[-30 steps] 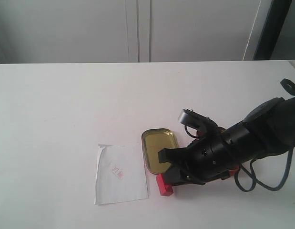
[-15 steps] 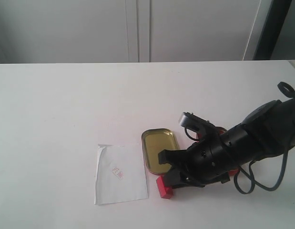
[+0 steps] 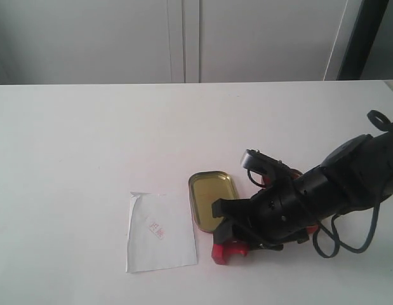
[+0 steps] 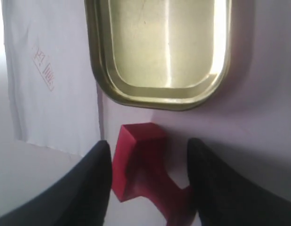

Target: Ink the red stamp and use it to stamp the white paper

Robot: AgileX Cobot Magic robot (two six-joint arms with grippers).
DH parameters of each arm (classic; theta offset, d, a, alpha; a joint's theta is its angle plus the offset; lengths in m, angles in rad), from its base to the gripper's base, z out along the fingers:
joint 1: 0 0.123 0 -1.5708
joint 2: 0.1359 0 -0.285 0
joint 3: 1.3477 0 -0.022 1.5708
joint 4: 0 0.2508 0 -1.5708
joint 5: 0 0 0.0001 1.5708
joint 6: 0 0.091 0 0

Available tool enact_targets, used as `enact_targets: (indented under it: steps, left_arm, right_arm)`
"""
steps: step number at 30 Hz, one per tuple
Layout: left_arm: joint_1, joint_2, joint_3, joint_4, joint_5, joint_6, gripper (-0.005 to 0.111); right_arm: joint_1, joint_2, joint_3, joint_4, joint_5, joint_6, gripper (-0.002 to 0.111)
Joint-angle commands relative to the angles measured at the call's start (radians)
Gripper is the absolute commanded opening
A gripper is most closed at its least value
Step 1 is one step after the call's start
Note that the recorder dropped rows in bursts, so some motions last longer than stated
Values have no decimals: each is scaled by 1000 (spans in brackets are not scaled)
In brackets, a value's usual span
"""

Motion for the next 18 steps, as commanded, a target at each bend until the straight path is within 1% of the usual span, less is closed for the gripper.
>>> enact_targets:
  steps: [1, 5, 13, 18]
  left_arm:
    - [-3, -5, 1, -5, -4, -9, 0]
    - [-3, -5, 1, -5, -4, -9, 0]
    - [-3, -5, 1, -5, -4, -9, 0]
    - [-3, -5, 1, -5, -4, -9, 0]
  right_arm:
    - [-5, -19, 5, -28, -14, 4, 49]
    - [-5, -48, 5, -56, -14, 18, 49]
    - [-5, -130, 5, -201, -68, 130, 49]
    - [-5, -190, 5, -232, -96, 134, 48]
